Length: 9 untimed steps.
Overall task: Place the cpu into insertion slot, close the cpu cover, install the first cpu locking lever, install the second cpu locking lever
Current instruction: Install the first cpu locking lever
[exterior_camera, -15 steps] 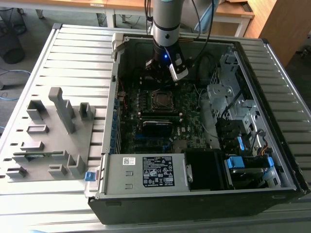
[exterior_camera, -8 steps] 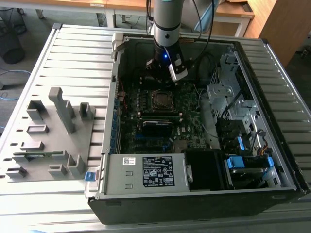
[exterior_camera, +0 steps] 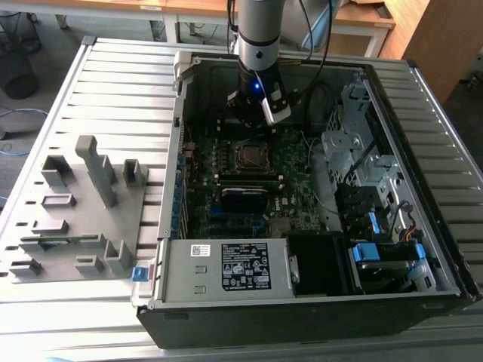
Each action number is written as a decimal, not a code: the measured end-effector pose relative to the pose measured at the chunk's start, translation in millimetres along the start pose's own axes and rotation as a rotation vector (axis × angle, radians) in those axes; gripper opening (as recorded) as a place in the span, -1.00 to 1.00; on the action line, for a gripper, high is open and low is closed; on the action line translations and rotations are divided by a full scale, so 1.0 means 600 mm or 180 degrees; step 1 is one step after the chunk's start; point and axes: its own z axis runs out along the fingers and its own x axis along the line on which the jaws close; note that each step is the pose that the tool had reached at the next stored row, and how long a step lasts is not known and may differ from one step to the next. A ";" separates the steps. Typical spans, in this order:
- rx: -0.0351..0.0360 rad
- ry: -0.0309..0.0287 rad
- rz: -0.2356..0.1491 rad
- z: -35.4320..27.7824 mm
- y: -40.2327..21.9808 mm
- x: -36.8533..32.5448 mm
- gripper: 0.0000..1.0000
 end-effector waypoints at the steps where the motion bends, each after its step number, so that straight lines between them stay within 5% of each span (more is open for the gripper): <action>1: 0.0009 -0.0004 0.0003 0.000 0.000 0.000 -0.80; 9: 0.0032 -0.0051 0.0038 0.006 -0.001 0.000 -0.80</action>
